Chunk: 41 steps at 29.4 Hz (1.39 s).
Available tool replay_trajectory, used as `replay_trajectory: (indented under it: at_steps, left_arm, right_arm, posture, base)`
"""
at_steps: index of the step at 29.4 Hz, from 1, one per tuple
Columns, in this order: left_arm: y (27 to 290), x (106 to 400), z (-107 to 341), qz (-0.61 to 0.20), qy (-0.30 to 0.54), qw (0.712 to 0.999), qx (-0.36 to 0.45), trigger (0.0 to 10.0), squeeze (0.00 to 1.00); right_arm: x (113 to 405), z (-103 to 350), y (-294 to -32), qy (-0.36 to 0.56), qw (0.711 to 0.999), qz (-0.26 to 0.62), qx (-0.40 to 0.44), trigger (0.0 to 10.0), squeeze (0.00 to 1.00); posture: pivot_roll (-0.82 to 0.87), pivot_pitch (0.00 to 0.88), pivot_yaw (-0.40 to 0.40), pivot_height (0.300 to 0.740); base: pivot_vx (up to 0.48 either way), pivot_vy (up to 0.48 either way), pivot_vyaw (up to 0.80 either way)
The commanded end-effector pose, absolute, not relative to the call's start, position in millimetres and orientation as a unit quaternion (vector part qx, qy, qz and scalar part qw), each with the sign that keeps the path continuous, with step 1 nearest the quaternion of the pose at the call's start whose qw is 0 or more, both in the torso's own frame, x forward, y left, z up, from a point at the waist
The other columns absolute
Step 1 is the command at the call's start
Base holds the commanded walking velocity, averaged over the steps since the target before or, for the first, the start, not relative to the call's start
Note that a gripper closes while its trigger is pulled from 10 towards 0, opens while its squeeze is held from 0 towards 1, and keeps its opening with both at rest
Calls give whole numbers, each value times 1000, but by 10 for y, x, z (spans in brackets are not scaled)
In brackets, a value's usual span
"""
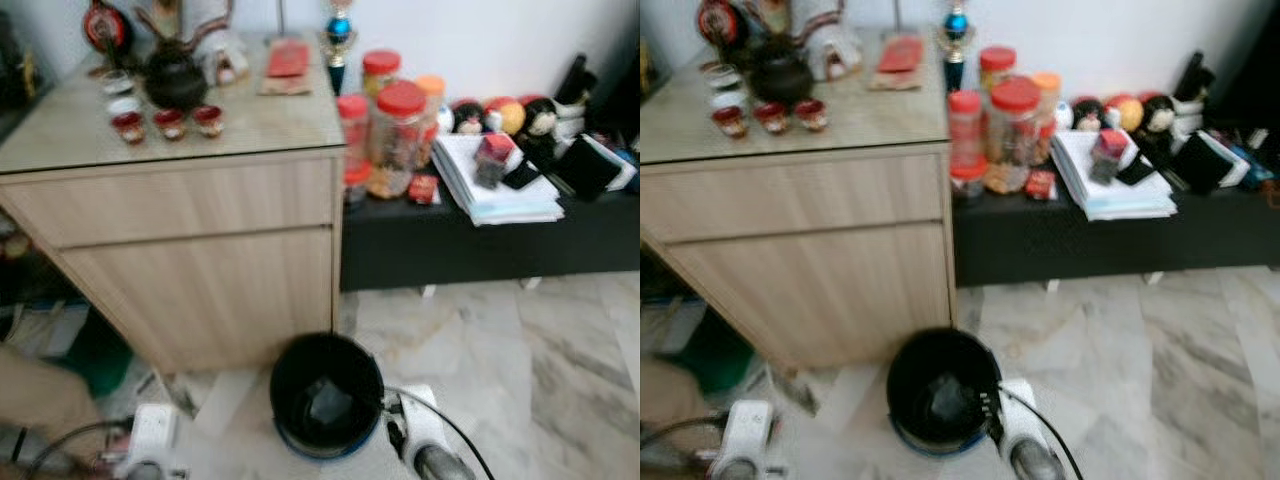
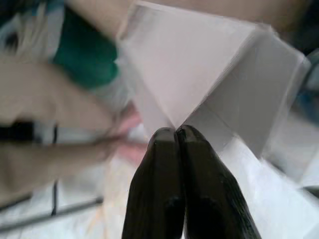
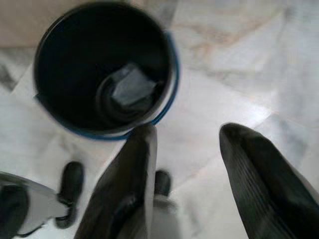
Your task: Picking trash to rubbish bin
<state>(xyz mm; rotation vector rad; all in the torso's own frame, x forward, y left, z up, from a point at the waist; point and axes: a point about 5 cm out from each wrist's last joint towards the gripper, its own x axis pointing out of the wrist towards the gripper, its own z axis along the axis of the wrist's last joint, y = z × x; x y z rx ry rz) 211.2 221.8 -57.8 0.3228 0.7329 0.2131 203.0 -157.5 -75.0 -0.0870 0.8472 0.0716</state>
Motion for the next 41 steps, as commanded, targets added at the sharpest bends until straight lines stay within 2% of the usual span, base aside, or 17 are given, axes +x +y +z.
replay_trajectory:
  at_steps: [1,3,4,7,14,18,22,24,26,29,41]
  left_arm:
    - [2289,2149,-533,94,344,917,179,10000,0]
    - [2288,2153,-531,93,343,917,180,10000,0]
    - [2152,2344,-424,39,305,933,190,10000,0]
    - [1942,2573,-274,-34,257,944,204,10000,0]
    - [1645,2925,14,-89,194,964,156,10000,0]
    - [1556,3010,78,-109,195,968,114,10000,0]
    - [1485,3018,75,-131,202,966,97,10000,0]
    - [1423,2998,43,-149,219,962,60,10000,0]
    - [1332,2954,-8,-181,241,953,35,10000,0]
    - [1183,2865,-82,-227,257,939,38,10000,0]
    - [1195,2815,-144,-216,286,933,-7,10000,0]
  right_arm:
    - [2068,-733,-1441,406,912,53,-38,10000,0]
    - [2069,-733,-1440,406,912,53,-38,10000,0]
    - [2138,-690,-1409,393,916,69,-44,10000,0]
    - [2253,-616,-1364,372,923,88,-47,10000,0]
    - [2484,-447,-1231,332,932,137,-54,10000,0]
    - [2581,-367,-1158,313,934,160,-63,10000,0]
    - [2631,-319,-1114,301,935,173,-68,10000,0]
    - [2662,-288,-1082,293,935,186,-75,10000,0]
    - [2672,-275,-1061,288,934,196,-81,10000,0]
    - [2660,-283,-1051,289,930,206,-95,10000,0]
    - [2630,-300,-1029,289,925,223,-102,10000,0]
  posture:
    - [164,104,4,740]
    - [164,104,4,740]
    - [159,107,3,740]
    - [160,108,1,740]
    - [150,107,-5,740]
    - [147,107,-7,740]
    - [138,108,-8,740]
    - [138,109,-11,740]
    - [137,113,-13,740]
    - [137,115,-15,740]
    - [136,120,-23,740]
  base:
    - [296,0,0]
    - [296,0,0]
    - [0,0,0]
    - [0,0,0]
    - [0,0,0]
    - [0,0,0]
    - [0,0,0]
    - [0,0,0]
    - [0,0,0]
    - [0,0,0]
    - [0,0,0]
